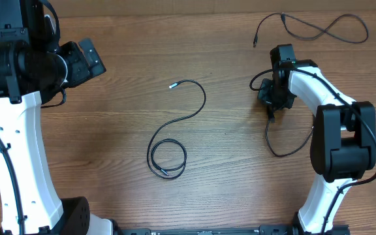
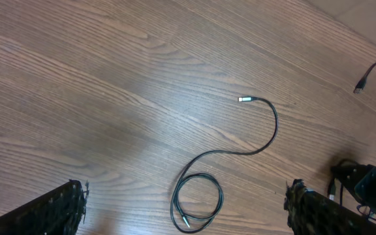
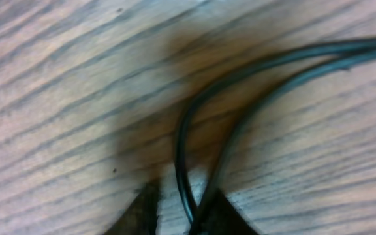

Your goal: Untangle cables

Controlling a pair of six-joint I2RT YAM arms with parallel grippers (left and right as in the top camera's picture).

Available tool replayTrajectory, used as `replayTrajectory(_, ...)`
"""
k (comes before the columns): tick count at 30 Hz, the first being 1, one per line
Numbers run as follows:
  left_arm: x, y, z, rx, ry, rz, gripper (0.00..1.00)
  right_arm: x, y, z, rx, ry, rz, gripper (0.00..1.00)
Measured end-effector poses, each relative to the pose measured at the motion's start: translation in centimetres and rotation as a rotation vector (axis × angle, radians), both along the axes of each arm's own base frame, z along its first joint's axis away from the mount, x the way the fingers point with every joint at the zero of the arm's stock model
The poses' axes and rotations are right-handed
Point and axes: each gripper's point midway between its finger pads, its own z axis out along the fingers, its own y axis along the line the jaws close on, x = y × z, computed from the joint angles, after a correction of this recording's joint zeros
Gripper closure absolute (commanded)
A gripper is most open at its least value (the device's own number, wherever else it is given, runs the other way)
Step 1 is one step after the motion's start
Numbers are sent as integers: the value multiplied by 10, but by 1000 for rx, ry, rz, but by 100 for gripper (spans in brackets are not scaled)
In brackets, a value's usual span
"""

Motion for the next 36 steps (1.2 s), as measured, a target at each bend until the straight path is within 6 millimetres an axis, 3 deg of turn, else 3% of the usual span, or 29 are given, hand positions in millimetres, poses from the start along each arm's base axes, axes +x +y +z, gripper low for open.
replayTrajectory(2,0,0,0,0,0,0,0,1,0,0,1,-3,-2,96)
replayTrajectory(9,0,0,0,0,0,0,0,2,-2,1,10,-2,-58,96)
replayTrajectory(12,0,0,0,0,0,0,0,6,-12,9,17,8,-140,96)
replayTrajectory(16,0,0,0,0,1,0,0,29,-38,36,37,-39,-293,96)
replayTrajectory(21,0,0,0,0,0,0,0,68,-83,96,79,-186,-509,96)
replayTrajectory(26,0,0,0,-1,0,0,0,96,-112,143,127,-335,-658,96)
replayTrajectory(30,0,0,0,0,0,0,0,109,-119,157,159,-402,-728,96)
replayTrajectory(36,0,0,0,0,1,0,0,101,-127,154,118,-386,-791,96)
